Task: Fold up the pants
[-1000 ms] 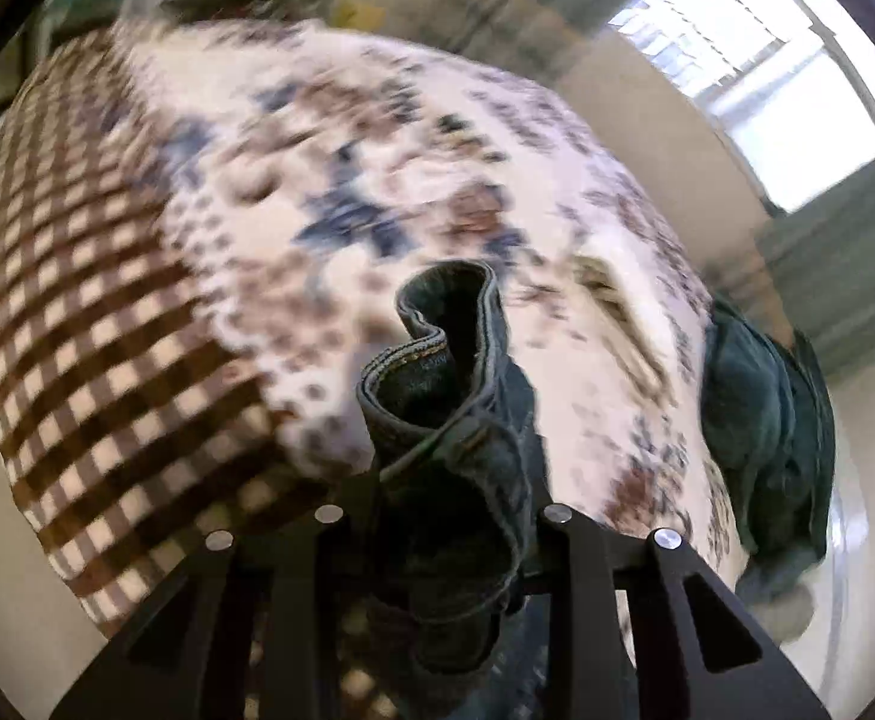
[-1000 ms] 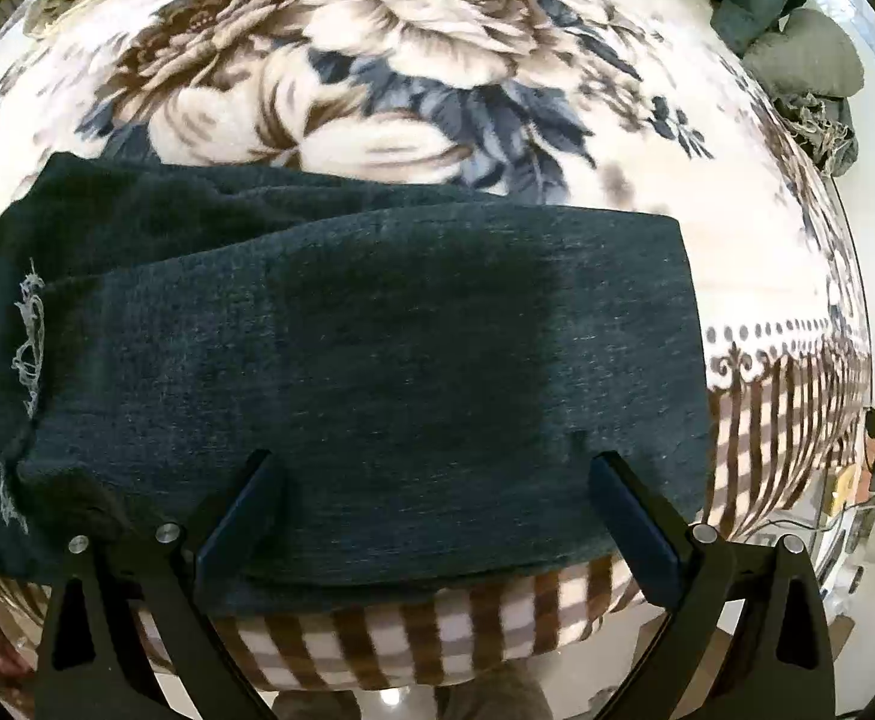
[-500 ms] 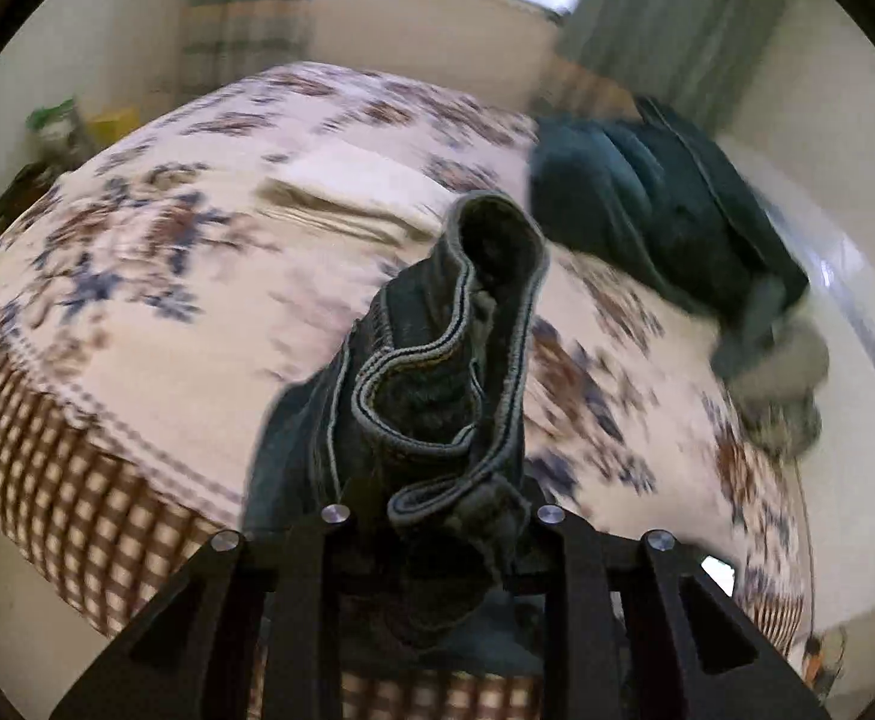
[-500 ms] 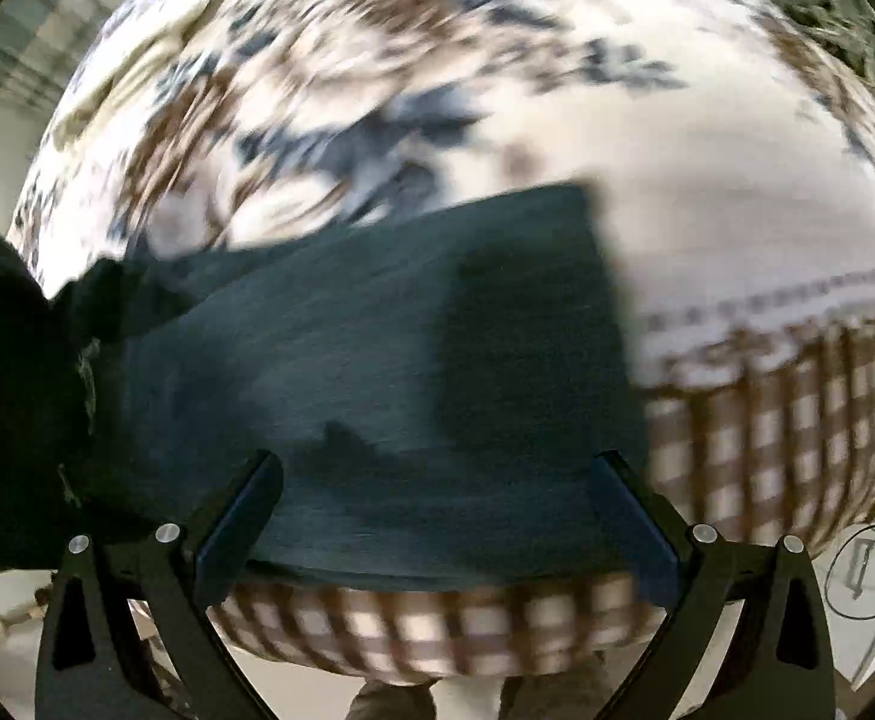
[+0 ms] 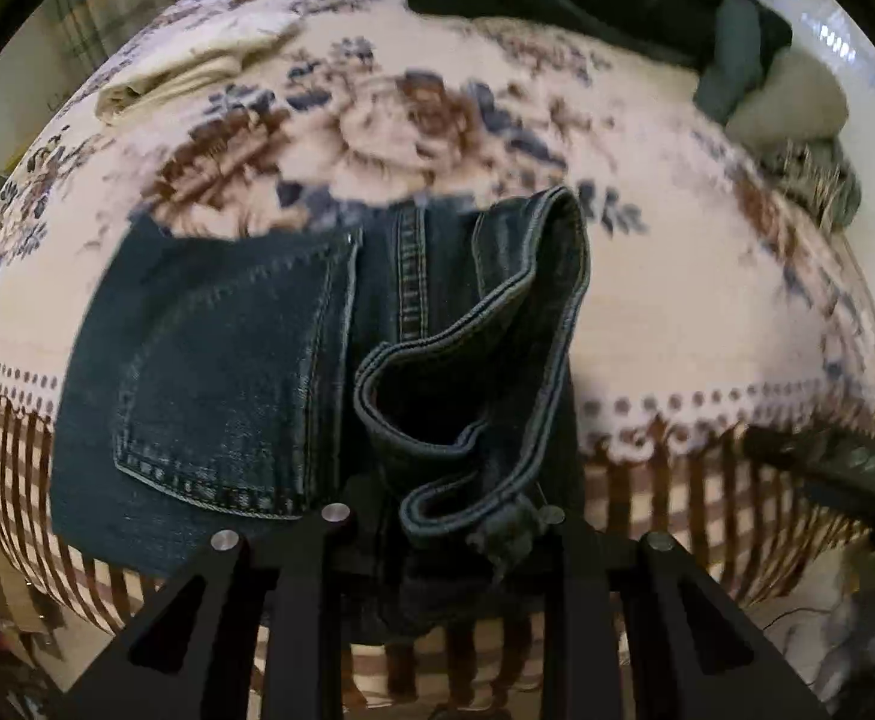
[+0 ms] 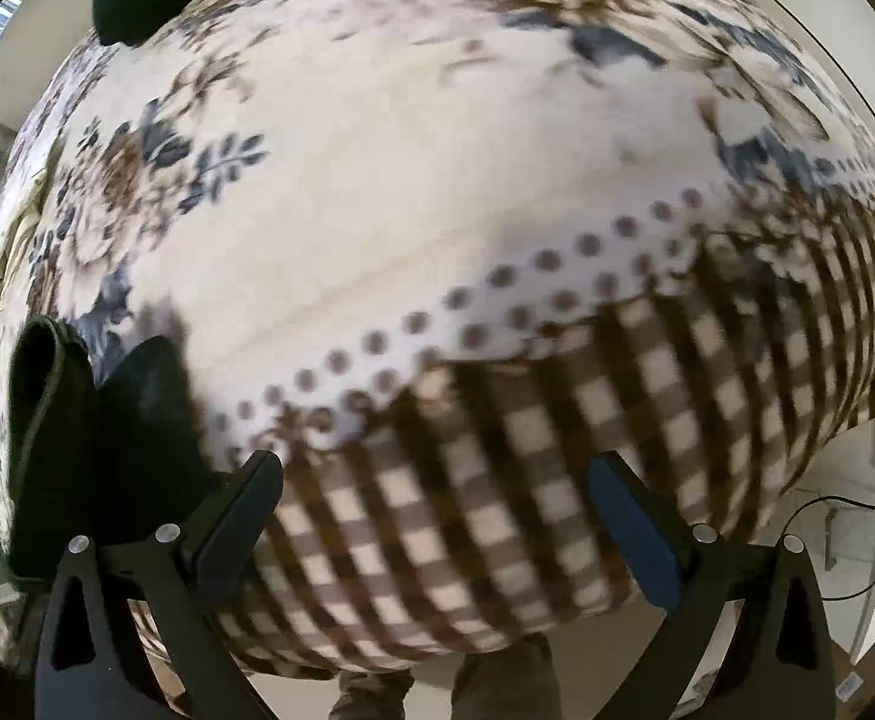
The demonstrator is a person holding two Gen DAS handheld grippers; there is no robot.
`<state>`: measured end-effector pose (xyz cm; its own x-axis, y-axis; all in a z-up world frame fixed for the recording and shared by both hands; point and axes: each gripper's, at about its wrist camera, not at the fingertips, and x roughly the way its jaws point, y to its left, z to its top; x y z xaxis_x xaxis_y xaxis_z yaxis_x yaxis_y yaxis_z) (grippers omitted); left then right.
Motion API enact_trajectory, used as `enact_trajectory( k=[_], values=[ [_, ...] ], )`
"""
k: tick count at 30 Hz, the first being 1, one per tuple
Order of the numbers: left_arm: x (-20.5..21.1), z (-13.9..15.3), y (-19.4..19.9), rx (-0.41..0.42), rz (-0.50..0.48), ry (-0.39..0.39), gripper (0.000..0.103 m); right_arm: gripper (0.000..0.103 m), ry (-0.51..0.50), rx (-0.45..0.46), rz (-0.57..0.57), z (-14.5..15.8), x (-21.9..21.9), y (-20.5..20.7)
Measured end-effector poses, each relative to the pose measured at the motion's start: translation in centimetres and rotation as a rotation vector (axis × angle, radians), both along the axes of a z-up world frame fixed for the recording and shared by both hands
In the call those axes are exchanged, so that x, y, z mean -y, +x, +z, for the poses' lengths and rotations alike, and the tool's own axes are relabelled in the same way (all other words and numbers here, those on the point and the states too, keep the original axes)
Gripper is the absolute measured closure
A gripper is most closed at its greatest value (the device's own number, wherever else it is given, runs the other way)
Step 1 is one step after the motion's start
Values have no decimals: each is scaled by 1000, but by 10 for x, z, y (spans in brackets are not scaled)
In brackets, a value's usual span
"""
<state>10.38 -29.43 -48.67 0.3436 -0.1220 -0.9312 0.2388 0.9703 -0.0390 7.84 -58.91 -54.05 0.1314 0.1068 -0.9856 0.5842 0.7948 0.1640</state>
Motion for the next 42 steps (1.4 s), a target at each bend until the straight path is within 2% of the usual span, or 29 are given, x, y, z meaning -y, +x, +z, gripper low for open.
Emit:
enact_trajectory(
  k=[4, 7, 10, 12, 14, 16, 17, 19, 22, 25, 29, 31, 33, 34, 36, 39, 42],
  values=[
    [7, -6, 1, -27, 8, 31, 81, 0, 11, 4, -3, -2, 11, -6],
    [11, -5, 5, -56, 21, 67, 79, 0, 26, 17, 2, 3, 1, -5],
    [18, 0, 8, -80, 30, 120, 73, 0, 64, 43, 13, 11, -4, -3],
    [21, 5, 8, -98, 28, 129, 62, 0, 100, 64, 19, 12, -7, 3],
    [18, 18, 6, -98, 40, 111, 57, 0, 155, 93, 22, 14, -9, 7],
    [14, 30, 3, -92, 41, 81, 45, 0, 242, 117, 22, 14, -12, 13],
    [11, 36, 3, -89, 39, 67, 34, 0, 289, 130, 22, 13, -14, 16],
    [2, 48, 1, -75, 49, 60, 32, 0, 389, 148, 25, 9, -22, 24],
    [-20, 59, 5, -53, 91, 96, 29, 0, 497, 165, 31, 2, -40, 34],
    [-43, 59, 14, -34, 137, 180, 27, 0, 539, 157, 57, -11, -63, 49],
    [-73, 48, 28, -47, 193, 269, 27, 0, 597, 160, 106, -32, -98, 70],
    [-85, 43, 32, -44, 212, 314, 27, 8, 606, 160, 132, -40, -116, 79],
    [-93, 40, 35, -27, 226, 361, 27, 28, 531, 145, 172, -41, -131, 85],
    [-95, 39, 36, -25, 231, 380, 27, 34, 481, 148, 191, -38, -137, 87],
    [-100, 37, 37, -28, 239, 382, 27, 50, 429, 153, 206, -34, -144, 88],
    [-102, 35, 36, -26, 230, 397, 27, 66, 395, 188, 190, -28, -149, 83],
    [-100, 31, 35, -25, 211, 427, 27, 77, 380, 222, 164, -21, -150, 75]
  ],
)
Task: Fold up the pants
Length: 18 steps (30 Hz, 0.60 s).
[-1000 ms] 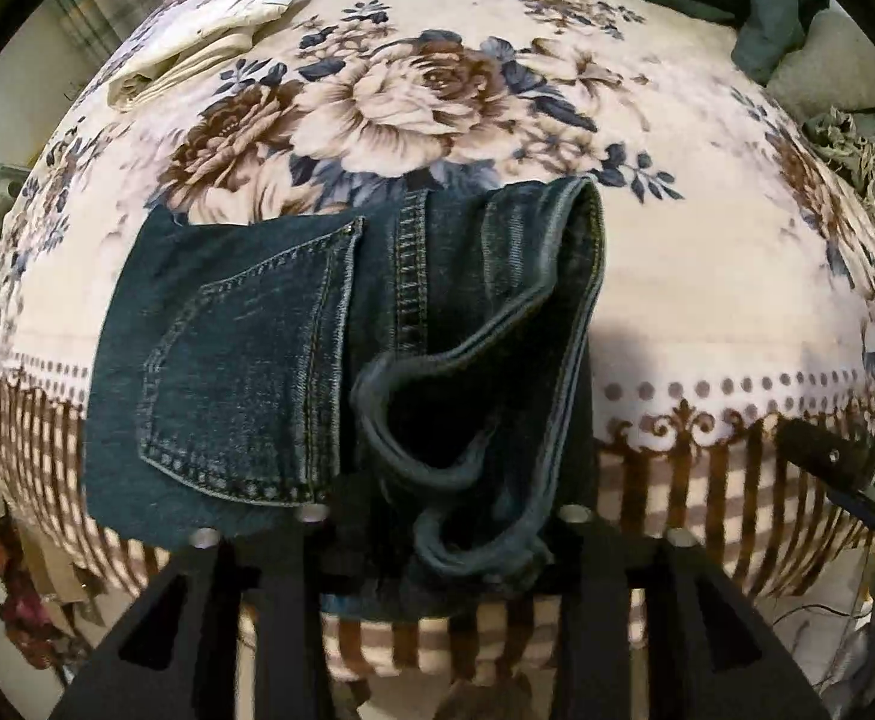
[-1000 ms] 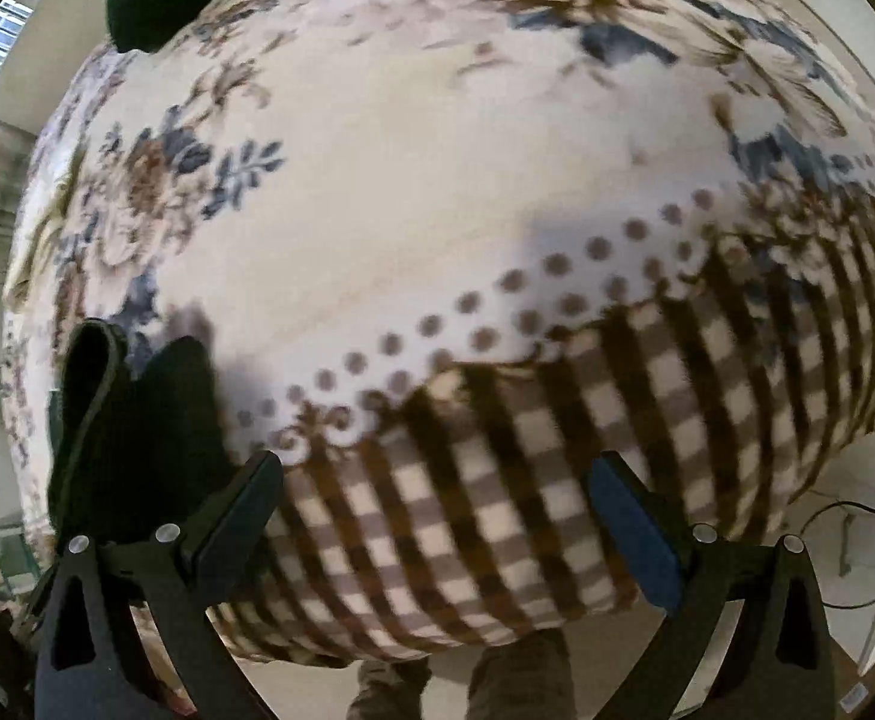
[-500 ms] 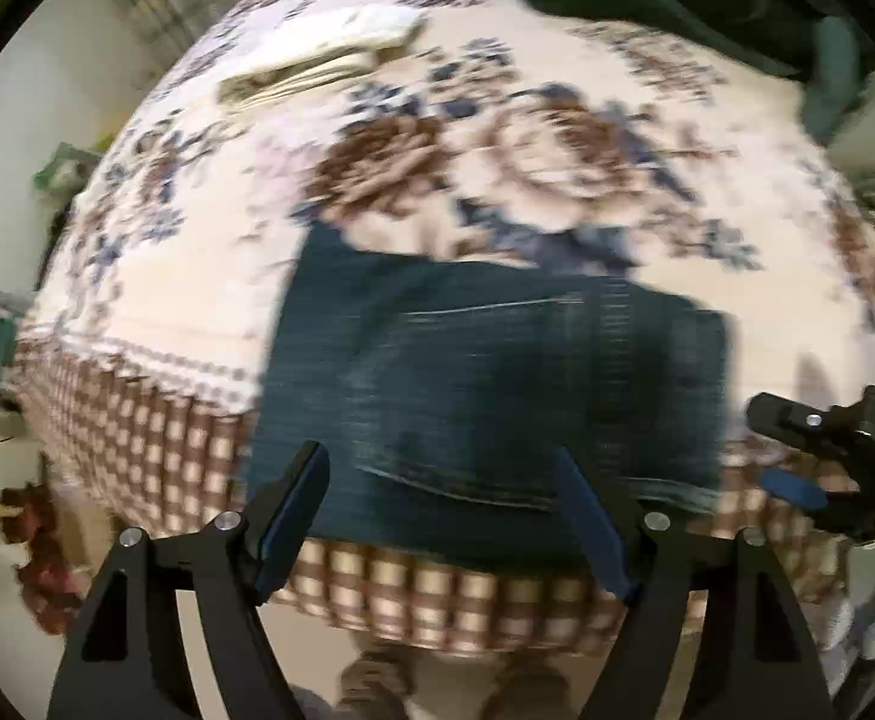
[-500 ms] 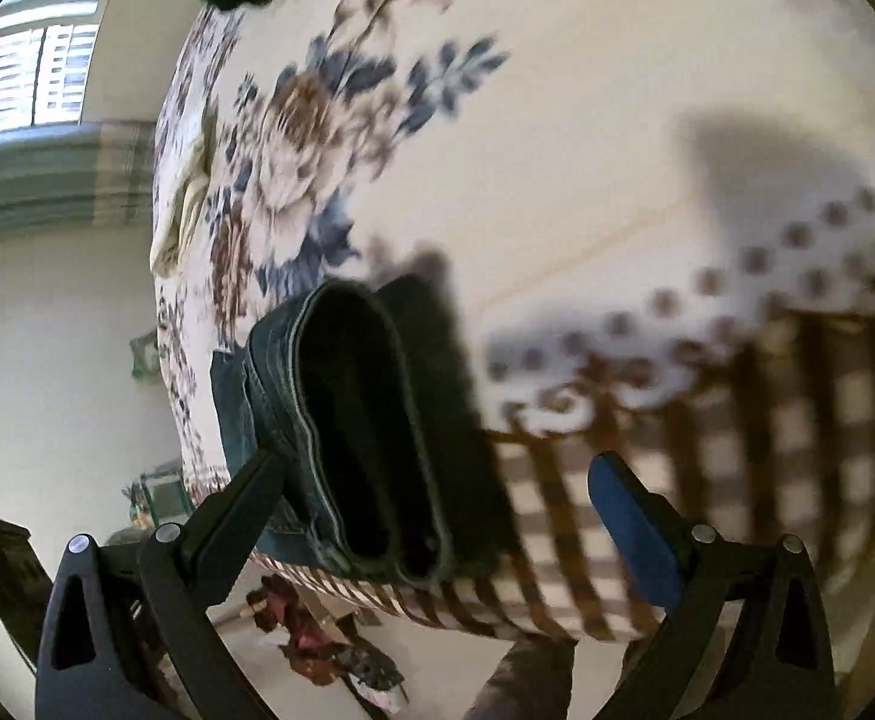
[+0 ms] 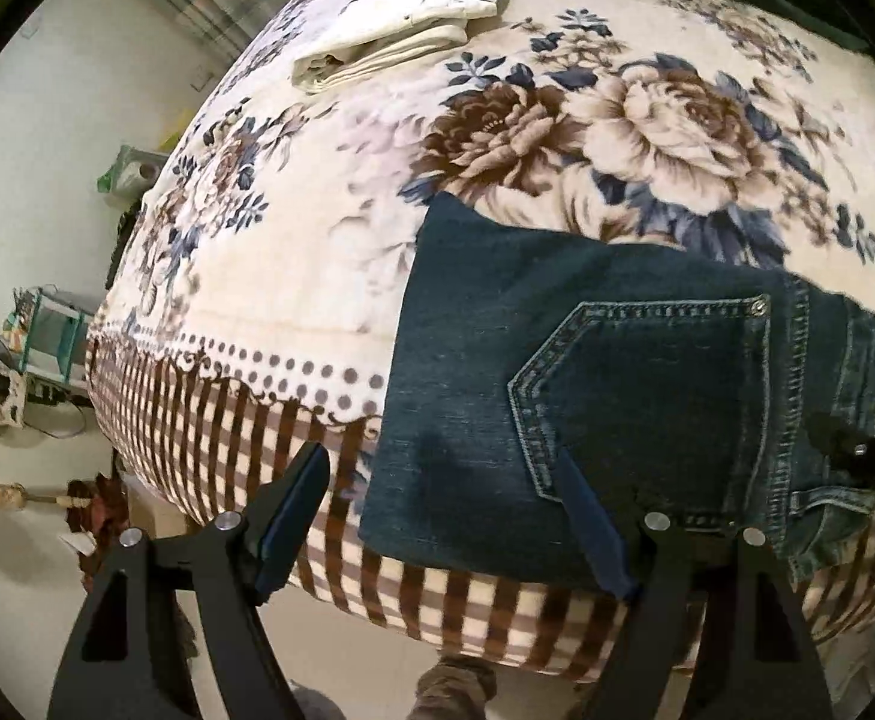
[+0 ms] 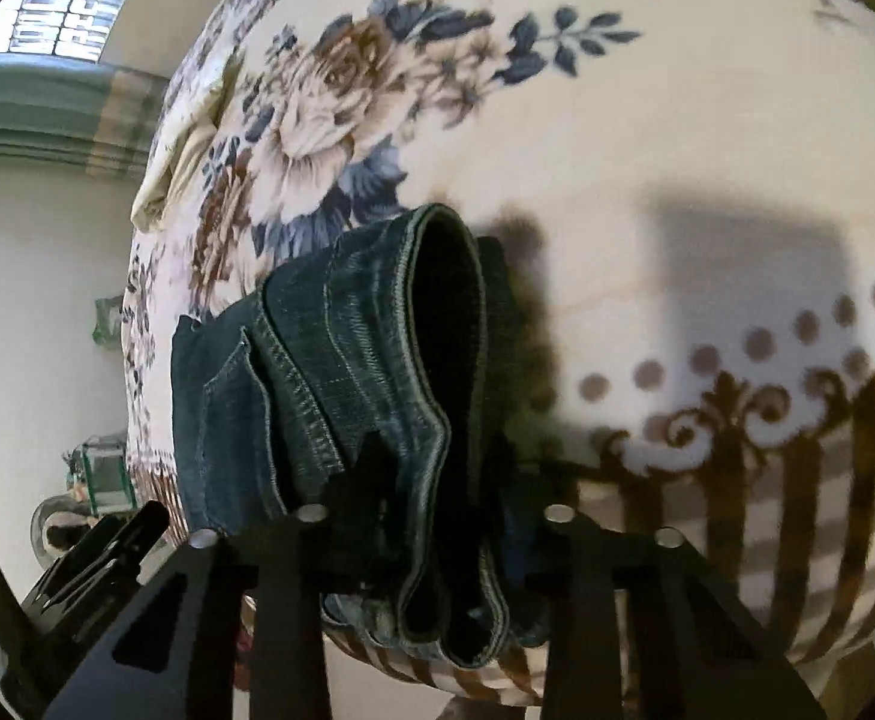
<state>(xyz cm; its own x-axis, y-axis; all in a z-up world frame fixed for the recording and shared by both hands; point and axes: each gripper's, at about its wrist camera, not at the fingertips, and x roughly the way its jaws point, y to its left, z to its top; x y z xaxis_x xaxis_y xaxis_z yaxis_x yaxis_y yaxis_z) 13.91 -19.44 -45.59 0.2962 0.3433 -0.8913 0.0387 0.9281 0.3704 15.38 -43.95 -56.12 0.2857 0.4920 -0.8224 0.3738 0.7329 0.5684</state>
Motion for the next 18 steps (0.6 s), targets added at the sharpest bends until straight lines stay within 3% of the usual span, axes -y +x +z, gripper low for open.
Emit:
enact_trajectory(
  k=[11, 18],
  values=[
    [-7, 0, 3, -3, 14, -65, 27, 82, 14, 33, -38, 29, 21, -23],
    [-23, 5, 9, 8, 69, -127, 27, 64, 103, -68, -58, 3, 34, -11]
  ],
)
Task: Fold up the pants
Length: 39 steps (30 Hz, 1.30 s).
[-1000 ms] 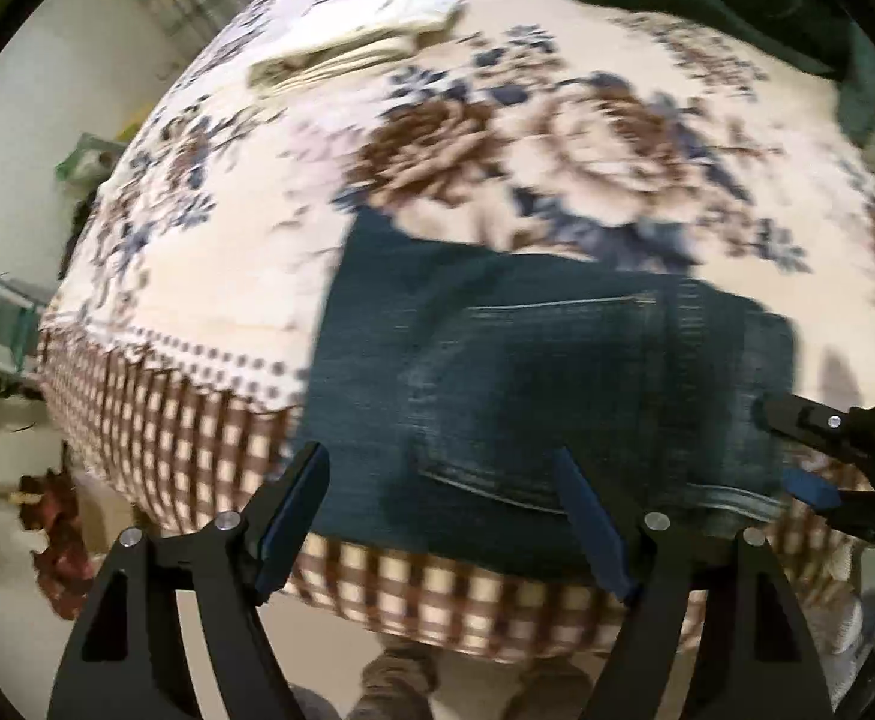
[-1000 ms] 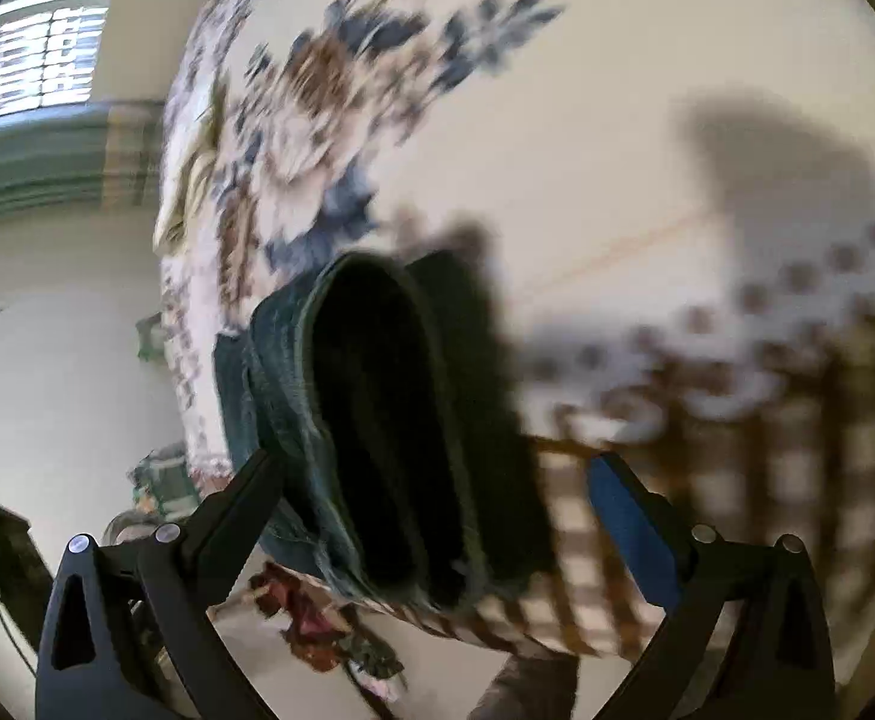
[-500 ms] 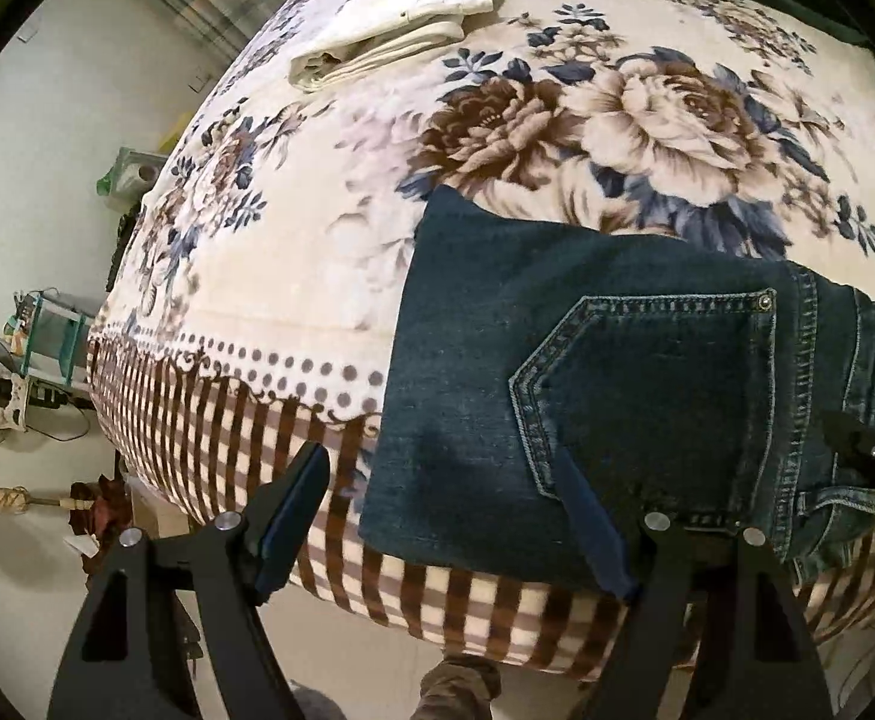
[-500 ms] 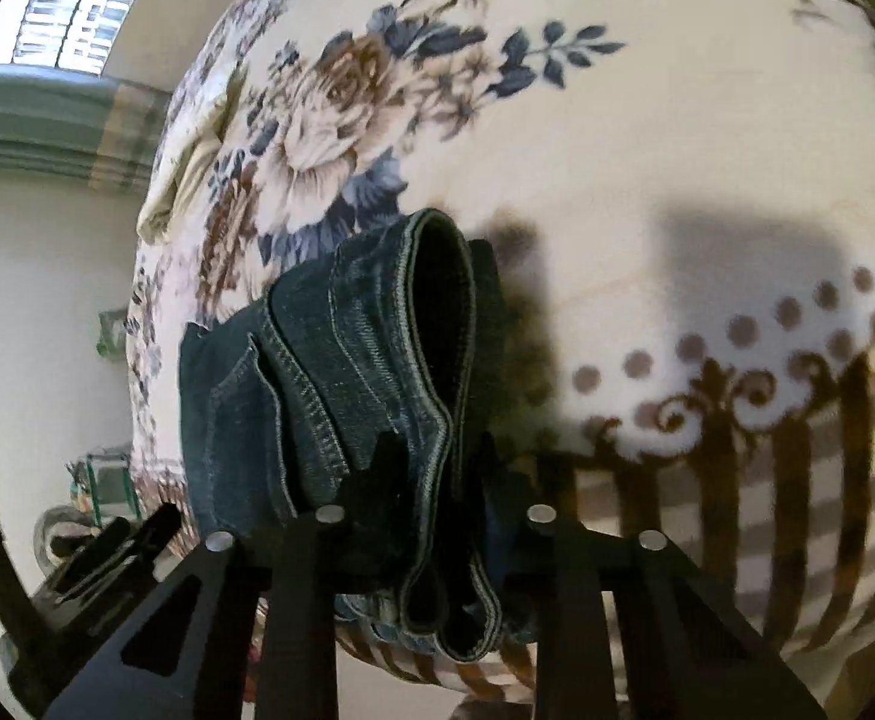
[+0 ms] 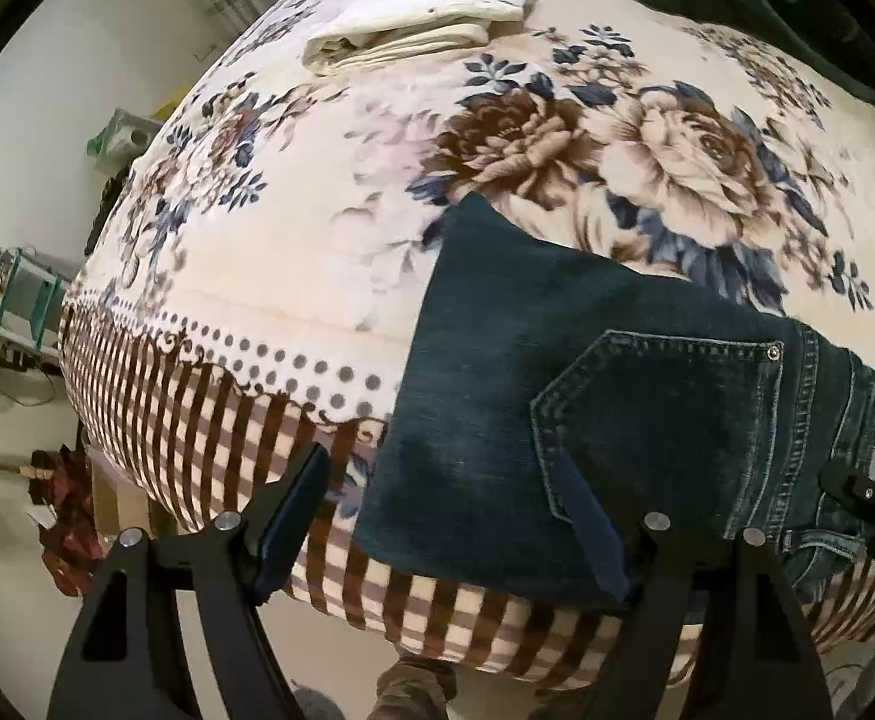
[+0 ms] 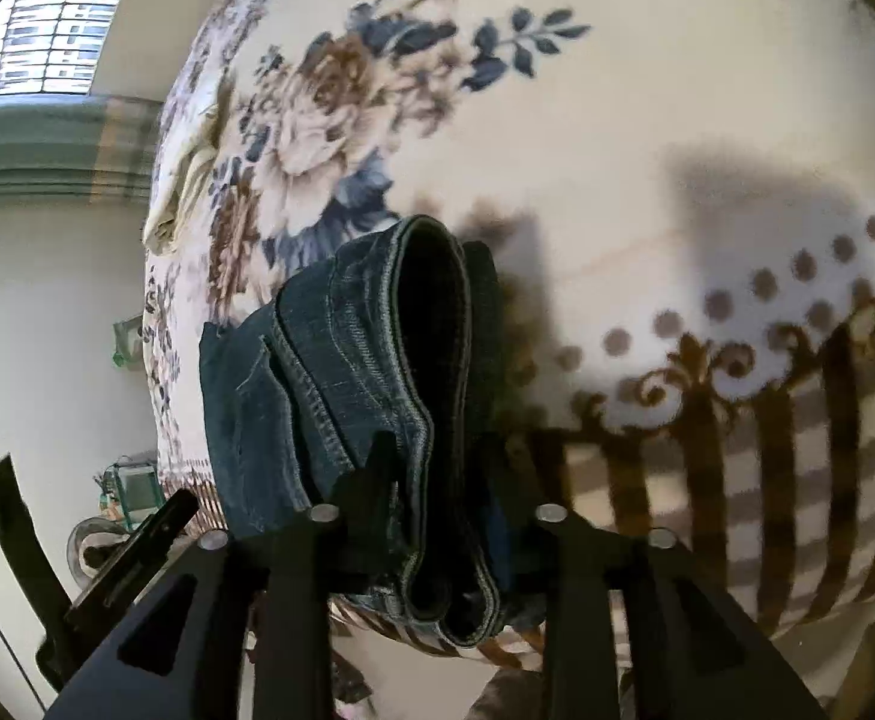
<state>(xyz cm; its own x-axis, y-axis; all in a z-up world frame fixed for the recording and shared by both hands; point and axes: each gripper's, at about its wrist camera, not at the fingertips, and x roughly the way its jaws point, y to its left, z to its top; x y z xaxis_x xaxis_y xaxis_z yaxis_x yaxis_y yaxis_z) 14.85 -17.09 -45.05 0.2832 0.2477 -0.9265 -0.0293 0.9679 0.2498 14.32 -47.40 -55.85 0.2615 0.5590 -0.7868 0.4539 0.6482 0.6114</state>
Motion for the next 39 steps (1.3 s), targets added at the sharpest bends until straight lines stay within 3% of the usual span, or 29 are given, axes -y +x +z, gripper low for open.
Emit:
enact_trajectory(
  k=[4, 9, 12, 13, 14, 16, 23, 25, 28, 32, 34, 35, 37, 38, 39],
  values=[
    [-11, -2, 2, -1, 21, -14, 27, 62, -49, 11, -24, -2, -5, 0],
    [-27, -5, 4, -4, 38, -1, 27, 82, -186, 72, -22, 18, -21, -9],
    [-38, -3, 7, -4, 50, -3, 27, 84, -172, 87, -64, 28, -15, -18],
    [-42, -2, 8, -4, 56, -6, 27, 88, -192, 95, -74, 33, -11, -22],
    [-46, -1, 10, -3, 62, -11, 27, 99, -209, 113, -80, 40, -6, -26],
    [-52, 1, 14, -3, 72, -33, 27, 99, -223, 138, -96, 54, 9, -31],
    [-61, 0, 25, -6, 99, -105, 27, 99, -158, 123, -112, 60, 36, -32],
    [-65, -2, 26, -14, 115, -123, 27, 99, -159, 137, -46, 69, 28, -31],
    [-70, -4, 25, -23, 125, -144, 27, 98, -17, 23, 52, 38, 13, -30],
    [-70, -9, 21, -39, 120, -155, 27, 84, 79, -34, -21, 9, 23, -33],
    [-68, -11, 19, -41, 112, -155, 27, 56, 169, -49, -85, -7, 29, -31],
    [-67, -12, 18, -43, 107, -156, 27, 37, 210, -53, -102, -14, 29, -29],
    [-64, -14, 17, -50, 99, -158, 27, 33, 215, -72, -111, -24, 22, -25],
    [-63, -15, 16, -52, 97, -160, 27, 41, 176, -63, -100, -23, 19, -24],
    [-62, -15, 16, -51, 94, -161, 27, 72, 93, -47, -82, -17, 17, -23]
  ],
)
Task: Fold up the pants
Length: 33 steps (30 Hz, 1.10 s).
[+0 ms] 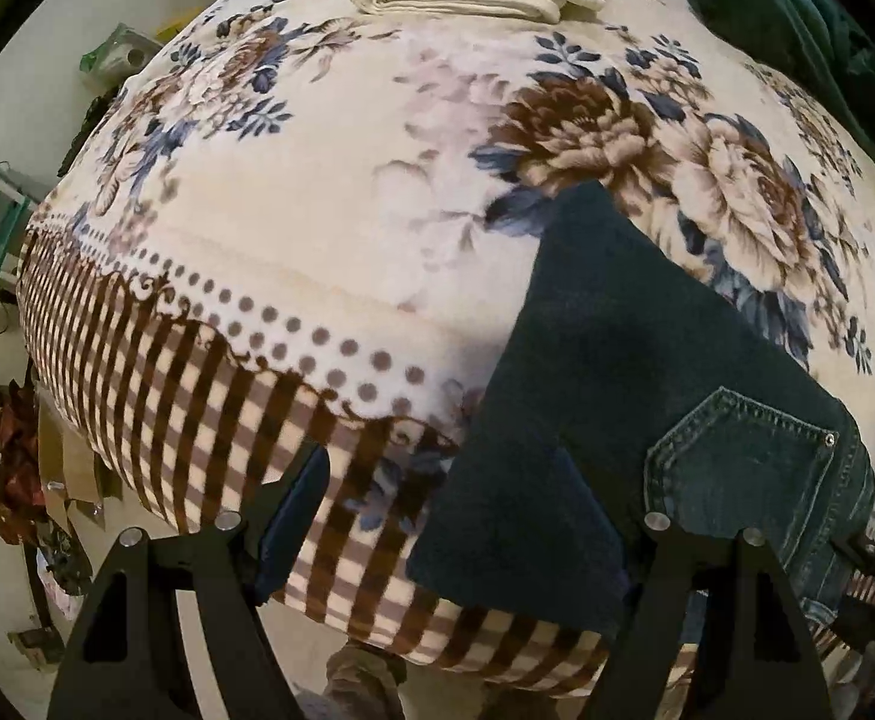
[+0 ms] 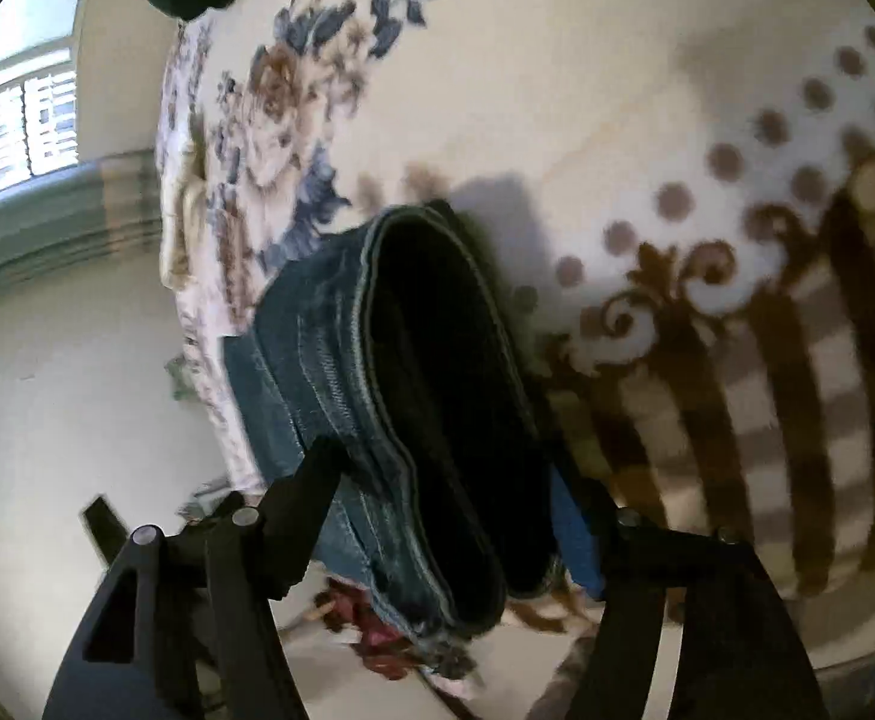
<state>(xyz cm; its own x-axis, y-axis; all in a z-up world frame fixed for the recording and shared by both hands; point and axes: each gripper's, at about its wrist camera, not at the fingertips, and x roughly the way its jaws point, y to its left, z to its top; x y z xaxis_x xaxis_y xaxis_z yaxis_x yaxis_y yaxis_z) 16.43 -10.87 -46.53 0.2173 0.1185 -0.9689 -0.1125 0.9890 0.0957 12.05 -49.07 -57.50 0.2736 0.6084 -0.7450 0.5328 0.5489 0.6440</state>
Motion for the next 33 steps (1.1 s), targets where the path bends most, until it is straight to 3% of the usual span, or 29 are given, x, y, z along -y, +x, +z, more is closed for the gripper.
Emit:
enact_trajectory(
  k=[2, 7, 9, 11, 13, 15, 16, 19, 21, 25, 27, 29, 33],
  values=[
    [1, 1, -1, 5, -5, 4, 27, 96, -85, 40, 30, 16, -4, 0],
    [0, 6, 2, 9, -10, -16, 27, 97, -277, 161, 15, 89, 5, -15],
    [1, 8, 7, 9, -15, -48, 27, 96, -287, 150, -13, 97, 20, -20],
    [5, 10, 12, 9, -25, -77, 27, 96, -306, 105, 34, 87, 30, -20],
    [13, 8, 21, -4, -52, -134, 27, 95, -229, 21, 74, 56, 34, -21],
    [19, 1, 33, -30, -64, -191, 27, 74, -149, -67, 102, 27, 32, -22],
    [22, -3, 39, -41, -71, -215, 27, 71, -114, -93, 84, 19, 33, -24],
    [27, -17, 56, -82, -98, -222, 27, 61, -26, -83, -4, 16, 39, -41],
    [27, -21, 63, -88, -108, -224, 27, 49, 17, -76, -65, 14, 43, -55],
    [26, -30, 66, -102, -136, -209, 27, 46, 114, -143, -136, -11, 31, -78],
    [22, -32, 66, -110, -138, -214, 27, 31, 186, -177, -185, -27, 20, -83],
    [19, -33, 65, -114, -128, -221, 27, 31, 301, -176, -267, -45, 13, -89],
    [10, -33, 62, -118, -99, -244, 27, 29, 422, -155, -323, -67, -3, -88]
  ],
)
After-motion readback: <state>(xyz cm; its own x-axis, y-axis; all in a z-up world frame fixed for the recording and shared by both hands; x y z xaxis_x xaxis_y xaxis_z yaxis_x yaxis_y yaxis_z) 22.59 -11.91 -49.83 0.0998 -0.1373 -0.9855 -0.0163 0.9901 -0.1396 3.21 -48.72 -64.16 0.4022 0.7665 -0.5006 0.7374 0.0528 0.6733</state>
